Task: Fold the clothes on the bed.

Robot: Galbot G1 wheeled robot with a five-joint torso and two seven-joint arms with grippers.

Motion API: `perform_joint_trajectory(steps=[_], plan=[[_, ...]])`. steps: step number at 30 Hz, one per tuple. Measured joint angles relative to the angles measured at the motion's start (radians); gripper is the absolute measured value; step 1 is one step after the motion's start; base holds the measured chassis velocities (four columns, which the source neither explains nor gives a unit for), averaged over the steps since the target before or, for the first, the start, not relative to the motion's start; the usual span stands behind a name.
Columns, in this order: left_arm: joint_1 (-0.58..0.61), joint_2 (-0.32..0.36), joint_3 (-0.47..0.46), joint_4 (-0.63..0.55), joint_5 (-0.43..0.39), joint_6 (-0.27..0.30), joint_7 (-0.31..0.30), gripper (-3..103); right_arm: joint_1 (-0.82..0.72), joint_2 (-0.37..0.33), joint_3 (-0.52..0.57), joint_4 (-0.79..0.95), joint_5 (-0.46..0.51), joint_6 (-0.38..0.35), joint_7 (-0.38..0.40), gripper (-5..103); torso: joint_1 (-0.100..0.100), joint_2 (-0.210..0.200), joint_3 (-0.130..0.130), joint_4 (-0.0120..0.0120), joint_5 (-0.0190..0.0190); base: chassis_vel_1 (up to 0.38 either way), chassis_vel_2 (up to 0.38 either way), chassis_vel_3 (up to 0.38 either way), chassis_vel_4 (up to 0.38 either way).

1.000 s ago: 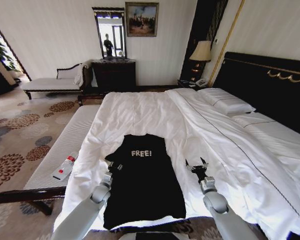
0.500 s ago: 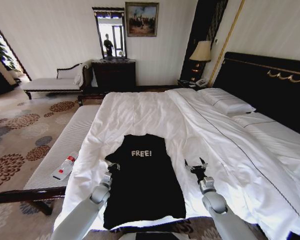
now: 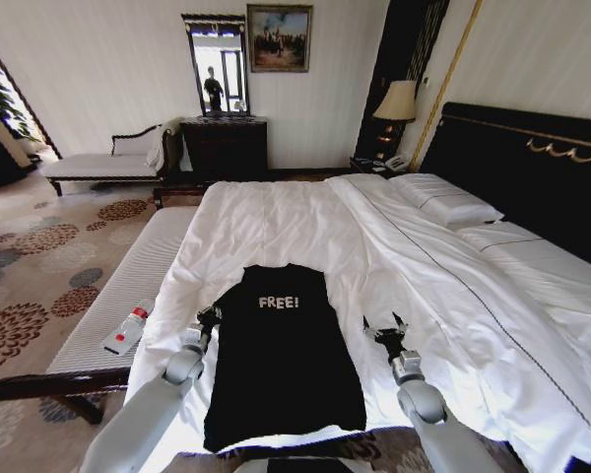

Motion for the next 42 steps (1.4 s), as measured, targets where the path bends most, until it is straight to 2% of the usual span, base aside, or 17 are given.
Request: perform_joint_trajectory(steps=[5, 9, 20, 31, 34, 35, 42], plan=[[-0.042, 0.001, -0.046, 0.031, -0.075, 0.029, -0.015, 0, 0.0, 0.002, -0.003, 0.001, -0.001, 0.0, 0.0, 100, 0.0, 0.0, 0.0, 0.0, -0.0001, 0.0, 0.0, 0.0, 0.0], [-0.093, 0.003, -0.072, 0.062, -0.188, 0.074, -0.042, 0, -0.001, 0.002, -0.006, 0.001, -0.002, 0.0, -0.001, 100, 0.0, 0.0, 0.0, -0.0005, -0.0001, 0.0, 0.0, 0.0, 0.0], [-0.111, 0.006, -0.096, 0.117, -0.217, 0.08, -0.043, 0, 0.001, -0.004, -0.01, -0.003, -0.002, 0.003, -0.003, 100, 0.0, 0.0, 0.0, 0.0, 0.0, 0.0, 0.0, 0.0, 0.0], [-0.151, -0.012, 0.008, 0.063, -0.191, 0.09, -0.075, 0, 0.005, -0.008, -0.015, -0.006, 0.0, 0.003, -0.003, 100, 0.0, 0.0, 0.0, 0.0, 0.0001, 0.0, 0.0, 0.0, 0.0], [-0.183, -0.002, 0.083, 0.004, -0.188, 0.111, -0.094, 0, 0.002, -0.016, -0.009, -0.004, 0.002, 0.003, -0.003, 100, 0.0, 0.0, 0.0, -0.0001, 0.0001, 0.0, 0.0, 0.0, 0.0], [-0.183, -0.002, 0.083, 0.004, -0.188, 0.111, -0.094, 0, 0.002, -0.016, -0.009, -0.004, 0.002, 0.003, -0.003, 100, 0.0, 0.0, 0.0, -0.0001, 0.0001, 0.0, 0.0, 0.0, 0.0], [-0.261, 0.05, 0.278, -0.065, -0.182, 0.141, -0.117, 0, -0.001, -0.027, 0.002, 0.005, 0.009, 0.003, -0.003, 100, 0.0, 0.0, 0.0, 0.0, 0.0004, 0.0, 0.0, 0.0, 0.0]])
